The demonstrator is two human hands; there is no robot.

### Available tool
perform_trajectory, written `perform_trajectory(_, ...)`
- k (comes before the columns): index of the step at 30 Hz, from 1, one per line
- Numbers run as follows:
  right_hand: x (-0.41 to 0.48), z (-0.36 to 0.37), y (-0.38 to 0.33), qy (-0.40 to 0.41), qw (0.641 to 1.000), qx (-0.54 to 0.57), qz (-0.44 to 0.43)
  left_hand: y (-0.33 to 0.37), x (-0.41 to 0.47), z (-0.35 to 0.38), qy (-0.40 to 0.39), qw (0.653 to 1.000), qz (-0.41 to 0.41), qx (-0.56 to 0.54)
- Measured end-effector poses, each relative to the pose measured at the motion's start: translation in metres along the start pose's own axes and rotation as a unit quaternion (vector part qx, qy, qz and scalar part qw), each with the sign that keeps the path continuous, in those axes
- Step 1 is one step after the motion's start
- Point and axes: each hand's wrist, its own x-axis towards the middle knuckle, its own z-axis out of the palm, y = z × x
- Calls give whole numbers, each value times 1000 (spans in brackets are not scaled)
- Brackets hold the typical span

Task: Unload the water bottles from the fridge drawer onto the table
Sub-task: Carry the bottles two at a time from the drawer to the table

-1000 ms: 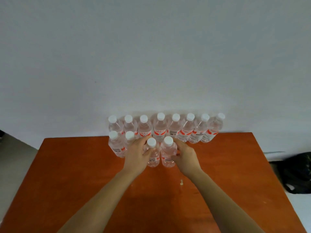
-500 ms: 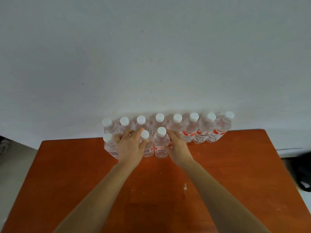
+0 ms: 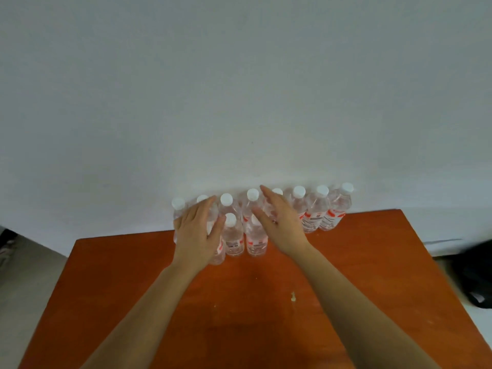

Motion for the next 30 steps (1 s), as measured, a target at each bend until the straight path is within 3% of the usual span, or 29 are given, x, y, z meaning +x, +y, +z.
perform_trajectory(8,-67,-53,-45,203,966,-146,-72,42,-38,-58,125,988,79,34)
perform_trajectory(13,-145,-89,-29,284,928,-236,-40,94,-66,-33,75,985,153,21)
perform_trajectory(19,-266,-169,-3,367,876,-307,53,204,-116,2,-11,968,250,-24)
perform_trajectory(30,-564,-314,17,530,737,-352,227,440,-323,46,-97,870,473,-101)
